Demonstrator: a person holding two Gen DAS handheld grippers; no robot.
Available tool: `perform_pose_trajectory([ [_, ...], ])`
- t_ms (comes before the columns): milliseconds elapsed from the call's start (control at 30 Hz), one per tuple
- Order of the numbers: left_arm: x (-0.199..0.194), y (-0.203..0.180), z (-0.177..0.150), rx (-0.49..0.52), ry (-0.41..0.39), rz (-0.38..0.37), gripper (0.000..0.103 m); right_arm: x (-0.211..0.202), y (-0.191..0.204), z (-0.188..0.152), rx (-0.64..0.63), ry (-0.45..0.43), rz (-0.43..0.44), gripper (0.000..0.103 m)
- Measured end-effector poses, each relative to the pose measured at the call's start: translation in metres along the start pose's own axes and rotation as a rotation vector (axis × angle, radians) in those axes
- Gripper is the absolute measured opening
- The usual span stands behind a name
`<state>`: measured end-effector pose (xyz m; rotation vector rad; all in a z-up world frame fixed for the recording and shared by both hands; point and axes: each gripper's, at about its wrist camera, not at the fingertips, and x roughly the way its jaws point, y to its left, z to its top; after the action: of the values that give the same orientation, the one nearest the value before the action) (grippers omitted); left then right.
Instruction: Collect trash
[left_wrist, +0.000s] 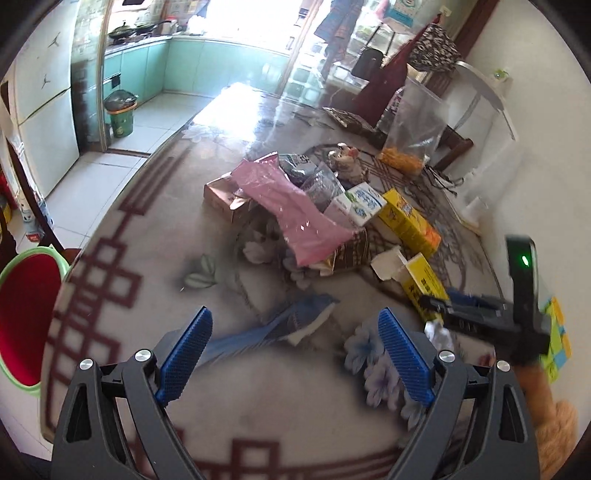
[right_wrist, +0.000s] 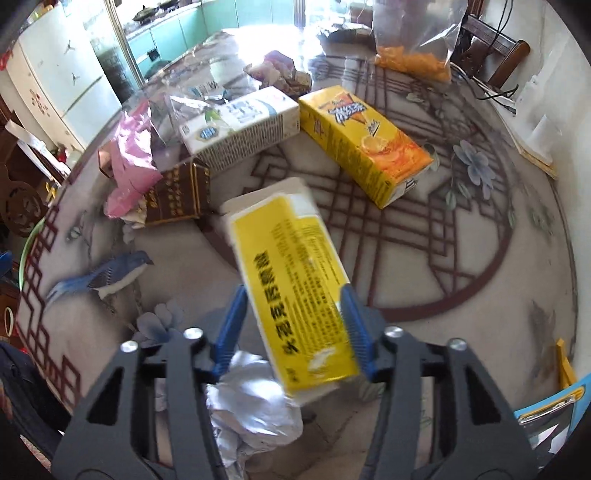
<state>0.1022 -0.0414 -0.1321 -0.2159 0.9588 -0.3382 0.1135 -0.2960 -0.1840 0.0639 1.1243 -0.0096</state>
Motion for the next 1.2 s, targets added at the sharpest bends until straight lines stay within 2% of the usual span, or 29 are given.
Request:
perform_pose_trajectory([
  [100, 0.02, -0.008, 0.015, -0.027, -0.007, 0.041, 0.087, -0.003, -0.002, 0.0, 0.043, -0.019, 0.049, 0.042],
  [367, 0.073, -0.011, 0.061, -0.121, -0.001, 0.142, 0.087, 0.001, -0.001, 0.001, 0.069, -0.019, 0.084, 0.043],
  [433, 0.086, -0.008, 0.074, -0.156, 0.005, 0.164, 0.087, 0.002, -0.003, 0.002, 0.081, -0.021, 0.09, 0.052],
  [467, 0.091, -0.006, 0.079, -0.174, 0.008, 0.168, 0.087, 0.002, -0.004, 0.002, 0.091, -0.023, 0.093, 0.067],
  [500, 0.096, -0.006, 0.083, -0.19, 0.009, 0.17, 0.087, 0.002, -0.005, 0.002, 0.101, -0.027, 0.096, 0.075],
  [567, 0.108, -0.003, 0.092, -0.215, 0.02, 0.175, 0.087, 0.002, -0.007, 0.003, 0.114, -0.033, 0.104, 0.078],
  [633, 0.119, 0.0, 0.098, -0.243, 0.042, 0.178, 0.087, 0.003, -0.009, 0.004, 0.127, -0.032, 0.101, 0.086],
  [767, 0.142, 0.001, 0.104, -0.277, 0.104, 0.182, 0.085, 0.004, -0.011, 0.007, 0.141, -0.032, 0.105, 0.088],
  [867, 0.149, -0.002, 0.102, -0.266, 0.114, 0.198, 0.081, 0.003, -0.01, 0.008, 0.135, -0.035, 0.125, 0.093],
  [933, 0.152, -0.005, 0.103, -0.238, 0.115, 0.205, 0.07, 0.004, -0.009, 0.009, 0.135, -0.029, 0.152, 0.093],
  [1000, 0.155, -0.006, 0.102, -0.23, 0.134, 0.189, 0.052, 0.004, -0.009, 0.009, 0.135, -0.03, 0.163, 0.093],
  [1067, 0.156, -0.005, 0.101, -0.218, 0.146, 0.174, 0.038, 0.003, -0.008, 0.01, 0.132, -0.042, 0.165, 0.093],
  [1100, 0.155, -0.006, 0.1, -0.206, 0.144, 0.173, 0.027, 0.001, -0.008, 0.01, 0.133, -0.052, 0.164, 0.093],
  [1167, 0.147, -0.01, 0.1, -0.168, 0.125, 0.176, 0.012, -0.001, -0.007, 0.01, 0.132, -0.068, 0.148, 0.093],
  [1200, 0.142, -0.012, 0.1, -0.153, 0.111, 0.175, 0.012, -0.002, -0.007, 0.01, 0.13, -0.074, 0.133, 0.093],
])
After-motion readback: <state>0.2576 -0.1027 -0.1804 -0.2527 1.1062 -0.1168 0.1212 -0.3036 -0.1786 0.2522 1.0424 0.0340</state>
